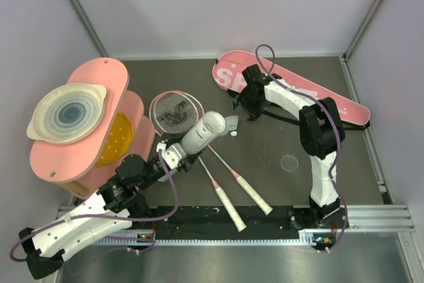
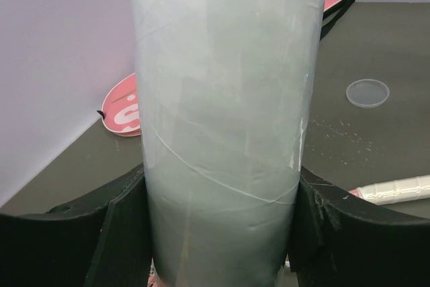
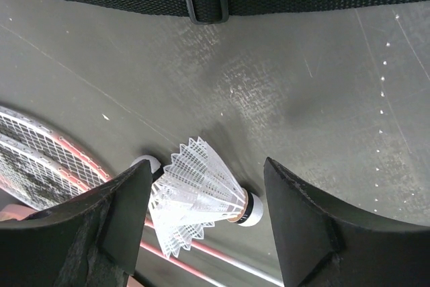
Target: Pack up the badminton gear
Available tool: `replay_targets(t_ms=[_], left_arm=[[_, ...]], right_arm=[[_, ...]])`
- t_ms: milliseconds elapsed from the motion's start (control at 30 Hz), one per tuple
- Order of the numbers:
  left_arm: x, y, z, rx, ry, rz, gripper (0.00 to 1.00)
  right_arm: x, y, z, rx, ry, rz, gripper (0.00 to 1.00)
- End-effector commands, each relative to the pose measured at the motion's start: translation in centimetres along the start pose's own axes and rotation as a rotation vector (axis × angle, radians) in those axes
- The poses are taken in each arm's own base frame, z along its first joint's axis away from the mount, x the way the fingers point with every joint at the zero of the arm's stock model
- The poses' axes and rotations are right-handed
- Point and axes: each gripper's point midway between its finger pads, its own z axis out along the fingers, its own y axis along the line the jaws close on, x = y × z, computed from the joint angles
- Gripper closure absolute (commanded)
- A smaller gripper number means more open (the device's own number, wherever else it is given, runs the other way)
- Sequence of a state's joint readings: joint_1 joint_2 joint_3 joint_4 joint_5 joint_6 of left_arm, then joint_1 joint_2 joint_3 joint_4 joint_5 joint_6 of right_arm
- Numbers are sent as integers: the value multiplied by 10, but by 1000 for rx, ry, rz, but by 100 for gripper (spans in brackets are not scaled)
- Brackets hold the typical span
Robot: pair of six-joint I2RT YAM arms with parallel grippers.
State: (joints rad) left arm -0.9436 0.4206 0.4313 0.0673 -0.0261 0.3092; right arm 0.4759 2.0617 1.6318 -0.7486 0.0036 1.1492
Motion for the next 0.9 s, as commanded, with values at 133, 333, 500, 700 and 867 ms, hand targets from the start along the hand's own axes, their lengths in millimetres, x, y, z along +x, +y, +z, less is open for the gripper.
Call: replay_targets(t_ms=[133,333,500,700,867], left_arm=[[-36,11,0,-36,-114,5,90],[-35,12,0,-38,-112,6,90],[-33,12,0,-42,-104,9,90],[-32,11,1,-38,-101,9,90],[-30,12,1,-42,-94,11,90]], right_arm=[[9,-1,4,2,8,14,39],[22,5,9,-29,73,2,53],[24,6,3,-47,74,3,66],[25,4,-1,-61,72,10,96],[15,2,-20,-96,41,33,100]])
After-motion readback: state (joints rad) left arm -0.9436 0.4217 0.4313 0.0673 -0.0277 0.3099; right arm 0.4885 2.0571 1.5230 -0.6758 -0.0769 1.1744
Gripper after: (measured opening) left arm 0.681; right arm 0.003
